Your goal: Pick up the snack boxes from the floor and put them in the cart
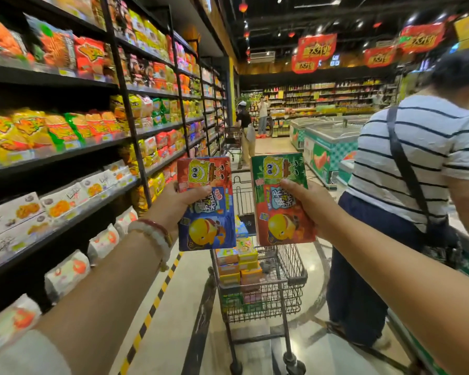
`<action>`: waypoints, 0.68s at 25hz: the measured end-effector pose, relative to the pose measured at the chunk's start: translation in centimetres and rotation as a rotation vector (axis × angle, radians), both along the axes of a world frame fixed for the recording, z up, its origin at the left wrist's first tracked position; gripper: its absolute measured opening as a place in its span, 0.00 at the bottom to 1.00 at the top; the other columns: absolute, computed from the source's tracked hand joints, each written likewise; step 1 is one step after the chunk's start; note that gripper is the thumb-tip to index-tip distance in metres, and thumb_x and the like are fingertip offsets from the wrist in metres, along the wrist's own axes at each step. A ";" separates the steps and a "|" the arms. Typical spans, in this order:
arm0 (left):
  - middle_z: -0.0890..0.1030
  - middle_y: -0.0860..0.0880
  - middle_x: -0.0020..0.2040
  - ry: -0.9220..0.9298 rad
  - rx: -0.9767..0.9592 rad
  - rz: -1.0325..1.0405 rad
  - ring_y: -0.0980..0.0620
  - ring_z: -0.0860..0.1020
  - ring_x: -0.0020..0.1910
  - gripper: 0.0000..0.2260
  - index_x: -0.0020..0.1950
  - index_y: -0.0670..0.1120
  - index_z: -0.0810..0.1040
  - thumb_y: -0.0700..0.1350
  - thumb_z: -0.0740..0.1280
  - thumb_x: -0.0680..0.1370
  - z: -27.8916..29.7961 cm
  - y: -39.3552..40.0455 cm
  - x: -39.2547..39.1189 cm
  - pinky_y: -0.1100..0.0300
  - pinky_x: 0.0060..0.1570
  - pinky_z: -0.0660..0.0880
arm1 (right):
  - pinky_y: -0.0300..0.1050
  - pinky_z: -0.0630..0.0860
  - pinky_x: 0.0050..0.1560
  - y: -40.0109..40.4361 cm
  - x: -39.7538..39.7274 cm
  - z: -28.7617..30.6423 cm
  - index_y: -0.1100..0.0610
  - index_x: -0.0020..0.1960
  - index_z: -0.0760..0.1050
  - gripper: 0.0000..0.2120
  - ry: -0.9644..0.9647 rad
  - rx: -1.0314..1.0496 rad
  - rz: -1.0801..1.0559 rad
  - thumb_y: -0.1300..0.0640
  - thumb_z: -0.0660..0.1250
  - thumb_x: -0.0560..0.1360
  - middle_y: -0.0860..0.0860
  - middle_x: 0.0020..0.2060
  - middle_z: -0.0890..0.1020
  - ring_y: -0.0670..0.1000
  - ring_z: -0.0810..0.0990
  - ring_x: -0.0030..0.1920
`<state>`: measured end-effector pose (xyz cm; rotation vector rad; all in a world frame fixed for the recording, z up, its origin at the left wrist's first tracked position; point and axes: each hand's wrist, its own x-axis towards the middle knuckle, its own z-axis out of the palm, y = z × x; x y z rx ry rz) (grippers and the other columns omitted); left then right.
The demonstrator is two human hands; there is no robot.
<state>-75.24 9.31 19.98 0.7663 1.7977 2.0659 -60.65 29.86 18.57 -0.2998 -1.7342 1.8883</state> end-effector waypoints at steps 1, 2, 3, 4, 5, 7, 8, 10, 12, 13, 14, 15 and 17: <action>0.83 0.43 0.47 -0.015 -0.001 -0.011 0.46 0.83 0.41 0.23 0.60 0.38 0.75 0.44 0.74 0.67 -0.3 0.8 -1.3 0.52 0.42 0.81 | 0.47 0.82 0.37 0.9 -1.1 -0.3 0.61 0.51 0.74 0.09 -0.001 -0.009 -0.002 0.55 0.67 0.75 0.55 0.37 0.85 0.53 0.84 0.34; 0.83 0.42 0.48 -0.031 -0.002 -0.018 0.44 0.83 0.42 0.27 0.61 0.38 0.74 0.45 0.75 0.65 -0.6 1.6 -2.4 0.49 0.44 0.80 | 0.47 0.82 0.38 1.9 -2.2 -0.6 0.61 0.52 0.74 0.10 -0.001 -0.022 -0.003 0.55 0.66 0.75 0.56 0.37 0.85 0.53 0.84 0.34; 0.83 0.41 0.49 -0.045 -0.007 -0.022 0.43 0.83 0.43 0.30 0.61 0.38 0.73 0.46 0.75 0.63 -1.1 2.4 -3.5 0.48 0.45 0.80 | 0.48 0.82 0.39 2.9 -3.4 -1.0 0.61 0.53 0.74 0.10 -0.005 -0.030 -0.004 0.55 0.66 0.75 0.56 0.38 0.85 0.53 0.84 0.35; 0.83 0.42 0.49 -0.054 -0.010 -0.024 0.42 0.83 0.43 0.30 0.61 0.39 0.73 0.47 0.75 0.62 -1.5 3.4 -4.8 0.47 0.45 0.80 | 0.49 0.82 0.40 4.0 -4.6 -1.3 0.61 0.54 0.74 0.12 -0.013 -0.032 -0.004 0.55 0.67 0.75 0.56 0.39 0.85 0.54 0.84 0.36; 0.83 0.42 0.48 -0.060 -0.013 -0.028 0.43 0.83 0.43 0.28 0.61 0.39 0.73 0.46 0.74 0.63 -1.9 4.3 -6.1 0.48 0.44 0.80 | 0.48 0.82 0.40 5.1 -5.8 -1.7 0.61 0.55 0.74 0.13 -0.026 -0.031 -0.003 0.54 0.67 0.75 0.56 0.39 0.85 0.54 0.84 0.36; 0.83 0.42 0.48 -0.075 -0.019 -0.026 0.43 0.83 0.42 0.21 0.59 0.41 0.74 0.42 0.73 0.68 -2.7 6.9 -8.8 0.48 0.43 0.81 | 0.47 0.82 0.39 7.8 -8.5 -2.5 0.61 0.54 0.74 0.13 -0.040 -0.017 0.014 0.53 0.67 0.75 0.56 0.38 0.85 0.54 0.84 0.36; 0.83 0.42 0.48 -0.079 -0.027 -0.021 0.43 0.83 0.41 0.17 0.58 0.42 0.75 0.41 0.72 0.70 -3.0 8.3 -10.0 0.48 0.43 0.81 | 0.47 0.82 0.39 9.3 -9.8 -2.9 0.61 0.53 0.74 0.13 -0.045 -0.008 0.027 0.53 0.67 0.75 0.56 0.38 0.85 0.54 0.84 0.36; 0.83 0.42 0.46 -0.086 -0.040 -0.007 0.45 0.83 0.39 0.12 0.54 0.42 0.76 0.39 0.70 0.72 -3.5 11.5 -12.3 0.48 0.42 0.81 | 0.46 0.82 0.38 12.2 -12.6 -3.5 0.61 0.52 0.74 0.12 -0.047 -0.010 0.054 0.53 0.66 0.75 0.56 0.38 0.85 0.54 0.84 0.36; 0.84 0.43 0.43 -0.108 -0.041 0.008 0.46 0.83 0.36 0.10 0.53 0.41 0.76 0.38 0.70 0.72 -4.1 15.0 -14.9 0.50 0.41 0.81 | 0.47 0.82 0.39 15.5 -15.6 -3.9 0.60 0.51 0.74 0.10 -0.061 -0.014 0.065 0.54 0.66 0.76 0.56 0.38 0.85 0.54 0.84 0.36; 0.84 0.42 0.44 -0.120 -0.045 0.008 0.45 0.83 0.37 0.13 0.55 0.40 0.75 0.39 0.70 0.72 -4.3 16.3 -16.0 0.50 0.41 0.81 | 0.50 0.82 0.42 16.8 -17.1 -4.0 0.59 0.51 0.74 0.10 -0.074 -0.015 0.065 0.54 0.66 0.75 0.57 0.39 0.85 0.55 0.84 0.37; 0.83 0.41 0.46 -0.132 -0.047 0.004 0.44 0.83 0.39 0.16 0.57 0.39 0.74 0.39 0.71 0.71 -4.5 17.6 -17.2 0.49 0.41 0.81 | 0.52 0.82 0.45 18.2 -18.7 -4.1 0.59 0.53 0.73 0.11 -0.091 -0.013 0.069 0.53 0.67 0.75 0.58 0.41 0.85 0.57 0.84 0.39; 0.83 0.40 0.49 -0.138 -0.048 0.000 0.43 0.83 0.41 0.19 0.60 0.39 0.73 0.40 0.71 0.70 -4.9 18.4 -18.4 0.50 0.40 0.81 | 0.54 0.81 0.47 19.3 -20.2 -4.3 0.60 0.54 0.73 0.13 -0.104 -0.008 0.075 0.53 0.68 0.74 0.58 0.42 0.85 0.58 0.84 0.40; 0.83 0.40 0.49 -0.141 -0.038 0.001 0.44 0.83 0.41 0.20 0.60 0.39 0.74 0.40 0.71 0.70 -5.6 19.9 -21.1 0.52 0.38 0.81 | 0.55 0.81 0.49 21.4 -23.6 -4.8 0.62 0.57 0.73 0.17 -0.128 -0.019 0.088 0.52 0.69 0.74 0.60 0.44 0.85 0.59 0.84 0.42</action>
